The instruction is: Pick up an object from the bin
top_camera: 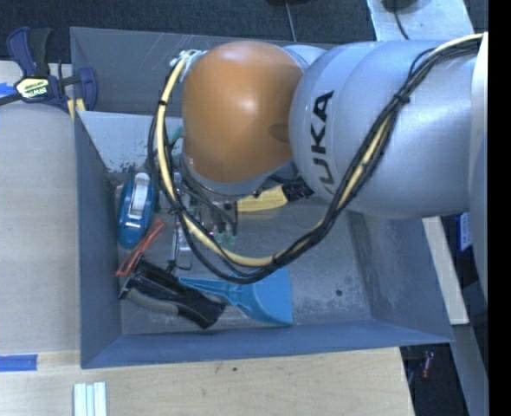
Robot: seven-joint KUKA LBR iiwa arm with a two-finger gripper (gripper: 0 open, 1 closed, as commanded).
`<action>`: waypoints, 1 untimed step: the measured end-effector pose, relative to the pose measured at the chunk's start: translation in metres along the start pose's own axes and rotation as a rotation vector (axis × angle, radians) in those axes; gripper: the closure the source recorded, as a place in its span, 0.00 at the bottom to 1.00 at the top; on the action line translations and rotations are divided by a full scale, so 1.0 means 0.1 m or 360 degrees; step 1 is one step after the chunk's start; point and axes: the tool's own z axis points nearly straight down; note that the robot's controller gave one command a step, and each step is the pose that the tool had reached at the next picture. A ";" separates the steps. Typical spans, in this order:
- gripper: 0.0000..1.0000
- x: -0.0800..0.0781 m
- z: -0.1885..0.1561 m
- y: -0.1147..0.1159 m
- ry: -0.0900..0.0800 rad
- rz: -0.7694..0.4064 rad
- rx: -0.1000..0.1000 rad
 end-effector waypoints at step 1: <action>0.00 -0.02 -0.05 -0.01 -0.0012 0.0009 -0.0004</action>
Offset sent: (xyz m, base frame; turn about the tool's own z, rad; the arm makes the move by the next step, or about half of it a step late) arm -0.0302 -0.0568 -0.1734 0.0725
